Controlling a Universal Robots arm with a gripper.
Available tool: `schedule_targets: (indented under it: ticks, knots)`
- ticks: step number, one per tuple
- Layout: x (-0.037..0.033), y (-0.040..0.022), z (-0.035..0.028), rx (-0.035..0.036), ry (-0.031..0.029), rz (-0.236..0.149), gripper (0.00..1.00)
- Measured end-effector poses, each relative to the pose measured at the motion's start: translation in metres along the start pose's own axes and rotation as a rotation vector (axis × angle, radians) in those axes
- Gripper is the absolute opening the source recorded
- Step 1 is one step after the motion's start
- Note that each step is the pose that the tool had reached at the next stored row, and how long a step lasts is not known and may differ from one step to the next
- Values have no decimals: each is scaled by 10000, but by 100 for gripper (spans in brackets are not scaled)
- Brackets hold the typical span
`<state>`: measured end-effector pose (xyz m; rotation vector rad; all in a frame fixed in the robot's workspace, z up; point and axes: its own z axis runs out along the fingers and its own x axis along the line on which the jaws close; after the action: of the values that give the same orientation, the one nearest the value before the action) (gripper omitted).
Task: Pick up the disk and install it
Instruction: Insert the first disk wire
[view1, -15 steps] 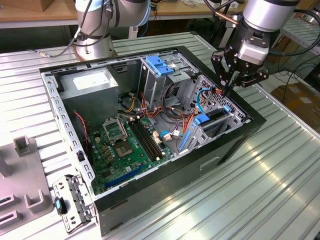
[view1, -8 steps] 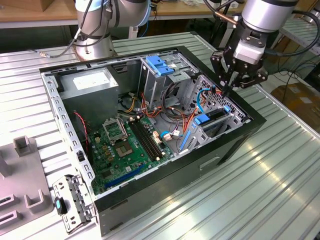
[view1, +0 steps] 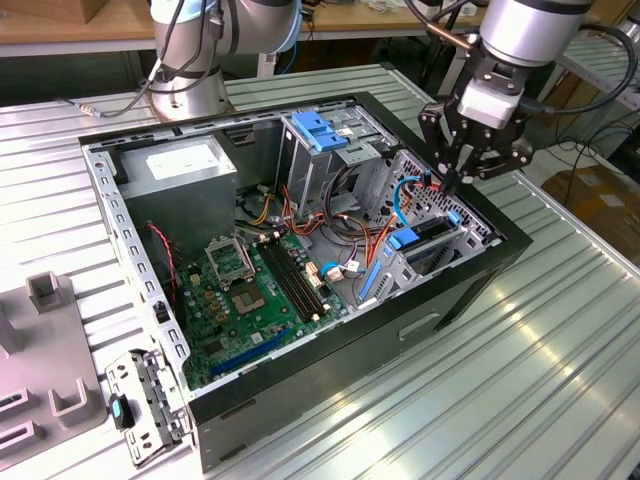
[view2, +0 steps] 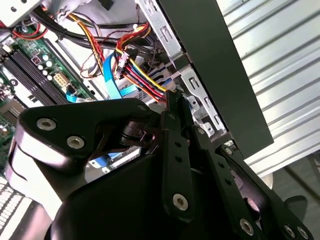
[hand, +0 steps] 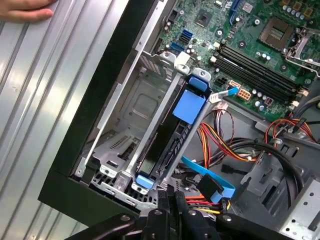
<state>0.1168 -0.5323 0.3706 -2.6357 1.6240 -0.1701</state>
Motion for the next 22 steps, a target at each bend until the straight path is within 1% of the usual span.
schedule_targets:
  ticks: [4, 5, 7, 8, 12, 15, 16, 18, 20, 22]
  knots:
    - [-1, 2, 13, -61, 79, 848, 16]
    - [-1, 2, 17, -81, 105, 1128, 16]
    - [-2, 3, 22, -103, 132, 1427, 16]
    - [-2, 3, 25, -121, 155, 1670, 16]
    - [-4, 5, 30, -152, 196, 2095, 16]
    - [-18, 27, 33, -171, 219, 2362, 16]
    - [-20, 30, 41, -192, 247, 2652, 16]
    - [-22, 32, 56, -218, 280, 3012, 16]
    - [-25, 37, 84, -250, 323, 3463, 16]
    - [-26, 38, 85, -252, 325, 3481, 16]
